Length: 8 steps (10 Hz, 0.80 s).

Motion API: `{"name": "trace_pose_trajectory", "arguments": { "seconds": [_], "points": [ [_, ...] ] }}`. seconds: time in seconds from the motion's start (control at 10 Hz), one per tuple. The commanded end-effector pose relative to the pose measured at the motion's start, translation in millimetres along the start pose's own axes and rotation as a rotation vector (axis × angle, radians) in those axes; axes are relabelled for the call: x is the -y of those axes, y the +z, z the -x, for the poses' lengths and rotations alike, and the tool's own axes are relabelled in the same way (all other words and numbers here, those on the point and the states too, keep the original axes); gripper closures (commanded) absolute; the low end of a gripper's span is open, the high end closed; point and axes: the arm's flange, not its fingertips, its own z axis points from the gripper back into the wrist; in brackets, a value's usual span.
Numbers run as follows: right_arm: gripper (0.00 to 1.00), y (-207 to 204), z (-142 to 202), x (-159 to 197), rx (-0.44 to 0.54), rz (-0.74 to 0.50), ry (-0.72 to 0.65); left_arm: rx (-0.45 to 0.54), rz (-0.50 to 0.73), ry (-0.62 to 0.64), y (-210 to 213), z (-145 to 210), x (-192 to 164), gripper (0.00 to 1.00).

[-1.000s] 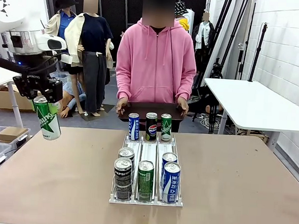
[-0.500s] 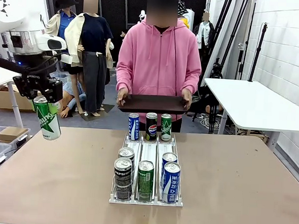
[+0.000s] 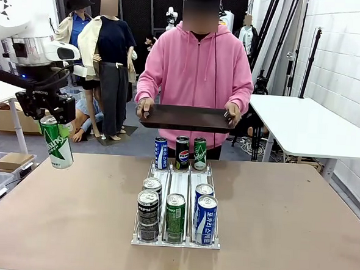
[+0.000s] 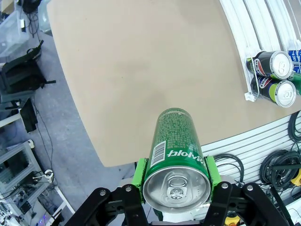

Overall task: Retrieve and hand over the desired beverage to the person.
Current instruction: Place the picked can on the Handle tray extended by the person.

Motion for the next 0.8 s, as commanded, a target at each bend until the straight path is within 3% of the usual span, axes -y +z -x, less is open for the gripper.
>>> {"name": "trace_pose_trajectory", "arguments": {
  "seconds": [0.0,0.7],
  "points": [
    [0.00,-0.1,-2.0,-0.2,0.023,-0.021,0.005,0.005,-0.006,0.001,4.9,1.0,-2.0,1.00],
    [0.00,-0.1,-2.0,-0.2,0.023,-0.021,0.005,-0.005,-0.017,0.022,-0.3,-2.9,2.8,1.00]
  ]
}}
